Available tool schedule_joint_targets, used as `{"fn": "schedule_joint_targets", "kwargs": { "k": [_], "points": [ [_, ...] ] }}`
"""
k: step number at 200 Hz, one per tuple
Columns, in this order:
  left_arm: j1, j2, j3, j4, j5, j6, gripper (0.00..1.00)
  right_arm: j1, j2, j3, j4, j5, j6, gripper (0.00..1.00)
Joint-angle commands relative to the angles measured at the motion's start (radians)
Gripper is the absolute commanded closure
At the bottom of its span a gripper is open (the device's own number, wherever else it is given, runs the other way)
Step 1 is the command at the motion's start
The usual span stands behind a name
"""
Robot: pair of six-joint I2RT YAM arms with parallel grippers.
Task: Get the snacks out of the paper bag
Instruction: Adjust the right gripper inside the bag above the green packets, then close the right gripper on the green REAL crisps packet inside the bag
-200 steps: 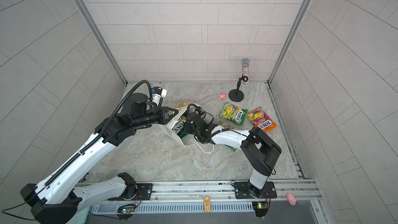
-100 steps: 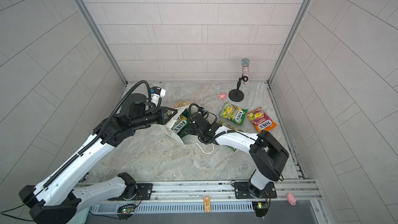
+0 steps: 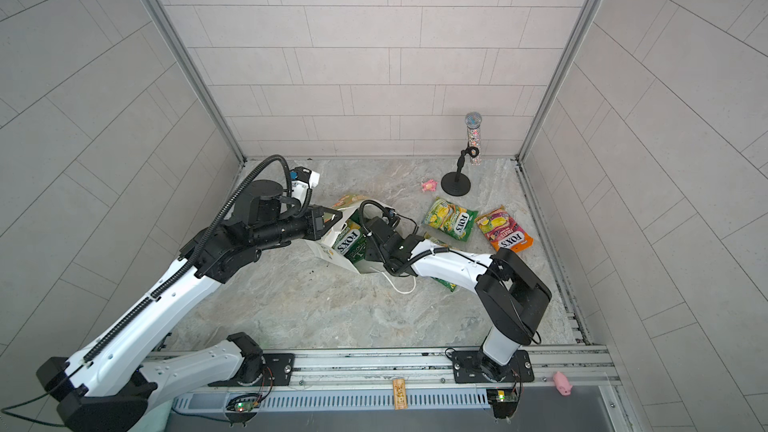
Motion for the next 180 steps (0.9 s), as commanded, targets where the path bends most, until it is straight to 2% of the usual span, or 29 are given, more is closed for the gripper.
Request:
{"fn": "schedule_joint_targets", "kwargs": {
  "k": [1,55,68,74,102,149,180],
  "points": [
    [-0.001,-0.023,-0.003,0.014,0.005,0.01,1.0,-0.007,0.018,0.02,-0.054,0.012,0.0,0.61],
    [-0.001,-0.023,0.0,0.013,0.002,0.009,1.0,-0.011,0.1,0.064,-0.023,-0.011,-0.012,0.61],
    [-0.001,-0.023,-0.001,0.014,0.001,0.009,1.0,-0.012,0.11,0.076,-0.016,-0.012,-0.021,0.64],
    [-0.001,-0.024,0.001,0.012,-0.001,0.011,1.0,-0.014,0.11,0.081,-0.016,-0.013,-0.027,0.68],
    [-0.001,-0.026,-0.001,0.005,-0.015,0.014,1.0,-0.021,0.065,0.078,0.0,-0.027,-0.062,1.0],
    [-0.001,-0.037,-0.011,-0.024,-0.114,0.015,1.0,-0.054,-0.086,0.034,0.066,-0.118,-0.126,1.0],
    [0.0,-0.032,-0.016,-0.028,-0.103,0.02,1.0,-0.07,-0.16,0.014,0.097,-0.171,-0.153,1.0]
  ]
}}
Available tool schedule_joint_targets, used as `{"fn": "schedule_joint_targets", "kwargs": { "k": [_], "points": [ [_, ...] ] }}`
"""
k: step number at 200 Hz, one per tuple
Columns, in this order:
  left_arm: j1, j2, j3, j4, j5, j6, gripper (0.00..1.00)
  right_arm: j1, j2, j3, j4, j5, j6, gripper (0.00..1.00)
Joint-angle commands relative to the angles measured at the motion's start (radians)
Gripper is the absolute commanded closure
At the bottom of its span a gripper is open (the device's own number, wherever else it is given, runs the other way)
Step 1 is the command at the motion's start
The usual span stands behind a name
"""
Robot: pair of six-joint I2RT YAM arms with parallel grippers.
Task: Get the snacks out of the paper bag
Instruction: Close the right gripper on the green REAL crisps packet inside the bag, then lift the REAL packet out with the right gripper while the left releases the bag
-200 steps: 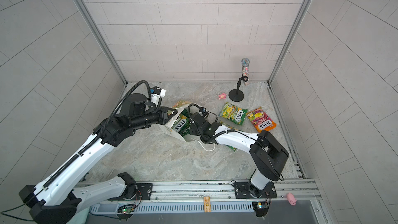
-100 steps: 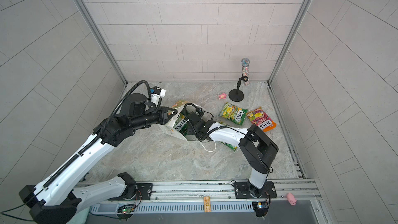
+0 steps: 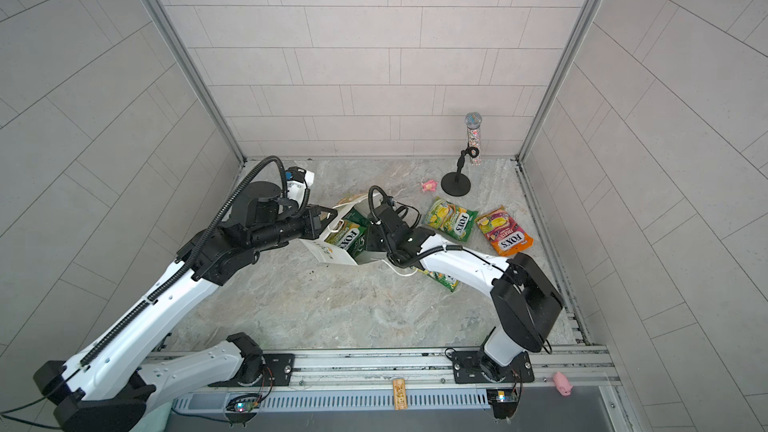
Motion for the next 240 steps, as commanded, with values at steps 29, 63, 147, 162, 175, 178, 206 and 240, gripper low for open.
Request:
{"fn": "schedule_joint_targets", "kwargs": {
  "k": [29,63,147,162,175,178,206,240],
  "points": [
    [-0.001,-0.005,-0.015,-0.016,-0.007,0.019,1.0,-0.019,-0.091,-0.043,0.146,-0.12,-0.053,1.0],
    [-0.001,-0.01,-0.014,-0.031,-0.046,0.017,1.0,-0.027,-0.113,-0.008,0.146,-0.195,-0.069,1.0],
    [-0.001,-0.021,-0.024,-0.054,-0.101,0.016,1.0,-0.028,-0.217,0.072,0.123,-0.258,-0.123,1.0],
    [-0.001,-0.02,-0.024,-0.061,-0.115,0.014,1.0,-0.034,-0.225,0.088,0.124,-0.27,-0.123,1.0],
    [-0.001,-0.02,-0.023,-0.068,-0.133,0.011,1.0,-0.042,-0.224,0.112,0.124,-0.29,-0.125,1.0],
    [-0.001,-0.02,-0.023,-0.07,-0.136,0.01,1.0,-0.044,-0.224,0.119,0.126,-0.294,-0.125,1.0],
    [-0.001,-0.029,-0.025,-0.079,-0.162,0.008,1.0,-0.063,-0.212,0.191,0.126,-0.332,-0.132,1.0],
    [-0.001,-0.042,-0.024,-0.083,-0.18,0.01,1.0,-0.092,-0.185,0.289,0.121,-0.379,-0.131,1.0]
  ]
}}
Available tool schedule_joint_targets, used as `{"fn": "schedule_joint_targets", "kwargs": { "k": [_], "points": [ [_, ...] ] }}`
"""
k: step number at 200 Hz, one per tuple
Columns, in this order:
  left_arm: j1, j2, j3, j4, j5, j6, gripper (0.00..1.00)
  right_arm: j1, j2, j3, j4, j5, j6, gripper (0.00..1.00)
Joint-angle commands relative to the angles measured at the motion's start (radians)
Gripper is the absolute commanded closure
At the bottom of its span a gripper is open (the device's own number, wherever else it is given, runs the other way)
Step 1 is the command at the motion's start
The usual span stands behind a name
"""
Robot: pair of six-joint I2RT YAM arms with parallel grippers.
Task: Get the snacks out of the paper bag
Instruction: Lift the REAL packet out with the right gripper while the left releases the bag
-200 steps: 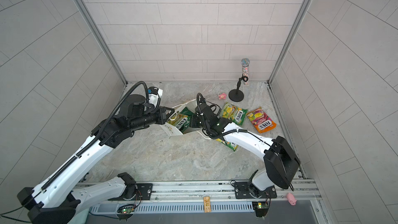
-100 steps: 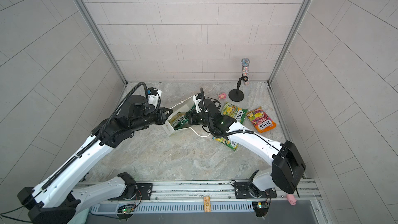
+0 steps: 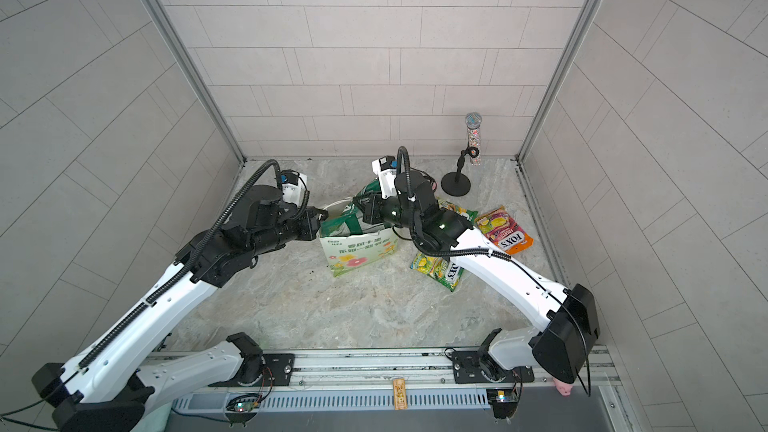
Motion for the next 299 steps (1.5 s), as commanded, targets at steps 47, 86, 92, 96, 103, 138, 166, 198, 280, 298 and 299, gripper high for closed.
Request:
{"fn": "schedule_joint_targets", "kwargs": {
  "k": [47,86,92,96,103,138,166,198,280,298,299],
  "points": [
    [-0.001,-0.038,-0.005,-0.042,-0.071,0.004,1.0,-0.053,0.021,0.185,0.06,-0.099,-0.002,1.0],
    [0.01,-0.041,0.001,-0.076,-0.121,-0.003,1.0,-0.092,0.036,0.289,0.059,-0.141,0.017,1.0],
    [0.013,-0.041,0.002,-0.084,-0.132,-0.006,1.0,-0.097,0.04,0.31,0.061,-0.15,0.023,1.0],
    [0.016,-0.044,0.002,-0.087,-0.138,-0.008,1.0,-0.102,0.044,0.324,0.061,-0.155,0.026,1.0],
    [0.021,-0.048,0.002,-0.093,-0.144,-0.01,1.0,-0.11,0.05,0.348,0.062,-0.162,0.035,1.0],
    [0.07,-0.073,0.001,-0.123,-0.158,-0.013,1.0,-0.156,0.078,0.461,0.066,-0.184,0.062,1.0],
    [0.107,-0.091,0.013,-0.15,-0.163,0.0,1.0,-0.204,0.091,0.542,0.069,-0.17,0.076,1.0],
    [0.141,-0.1,0.049,-0.188,-0.168,0.024,1.0,-0.286,0.093,0.596,0.063,-0.117,0.097,1.0],
    [0.219,-0.123,0.13,-0.281,-0.246,0.097,1.0,-0.475,0.15,0.507,-0.089,-0.191,0.082,1.0],
    [0.243,-0.128,0.128,-0.288,-0.246,0.103,1.0,-0.465,0.177,0.469,-0.118,-0.228,0.051,1.0],
    [0.244,-0.128,0.127,-0.289,-0.247,0.104,1.0,-0.464,0.178,0.464,-0.118,-0.228,0.049,1.0]
  ]
}}
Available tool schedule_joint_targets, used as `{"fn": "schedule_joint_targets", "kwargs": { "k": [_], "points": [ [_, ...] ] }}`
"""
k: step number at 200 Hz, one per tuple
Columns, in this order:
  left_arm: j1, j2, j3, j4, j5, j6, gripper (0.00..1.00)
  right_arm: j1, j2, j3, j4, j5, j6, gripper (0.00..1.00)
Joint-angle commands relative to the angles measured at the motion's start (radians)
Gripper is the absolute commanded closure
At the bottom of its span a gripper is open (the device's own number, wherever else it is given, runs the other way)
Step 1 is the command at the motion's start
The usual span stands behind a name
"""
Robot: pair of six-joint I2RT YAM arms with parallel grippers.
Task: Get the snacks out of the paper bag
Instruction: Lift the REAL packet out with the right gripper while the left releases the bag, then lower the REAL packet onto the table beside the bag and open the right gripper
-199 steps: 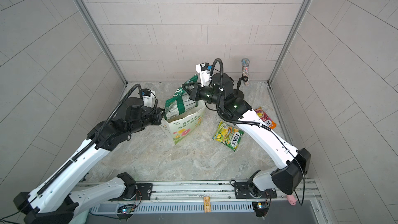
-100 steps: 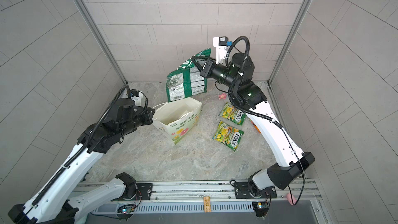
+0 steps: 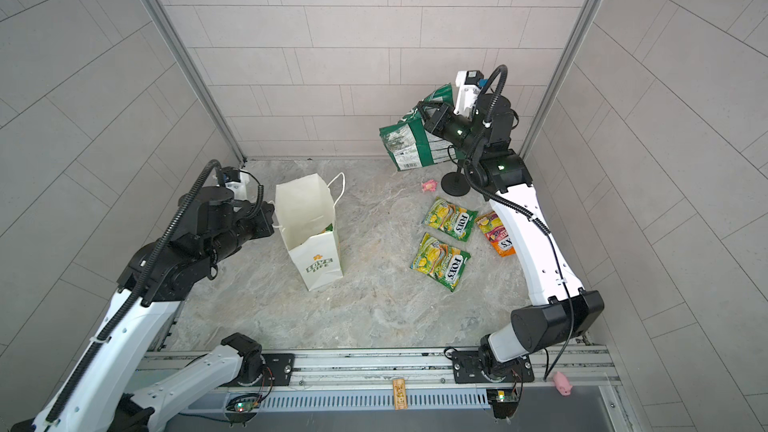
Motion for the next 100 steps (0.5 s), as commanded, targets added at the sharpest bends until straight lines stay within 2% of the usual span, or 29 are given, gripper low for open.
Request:
{"fn": "schedule_joint_targets", "kwargs": {
  "k": [1,34,64,100],
  "points": [
    [0.028,-0.011,0.018,-0.042,-0.026,0.034,1.0,0.015,0.029,-0.037,-0.026,-0.082,-0.042,1.0],
    [0.058,-0.026,0.021,-0.053,-0.048,0.039,1.0,0.044,0.065,-0.135,-0.025,-0.087,-0.081,1.0],
    [0.08,-0.034,0.021,-0.056,-0.053,0.041,1.0,0.093,0.144,-0.15,0.004,-0.137,-0.082,1.0],
    [0.089,-0.042,0.017,-0.056,-0.048,0.041,1.0,0.131,0.242,-0.174,0.131,-0.271,-0.015,1.0]
  ]
}}
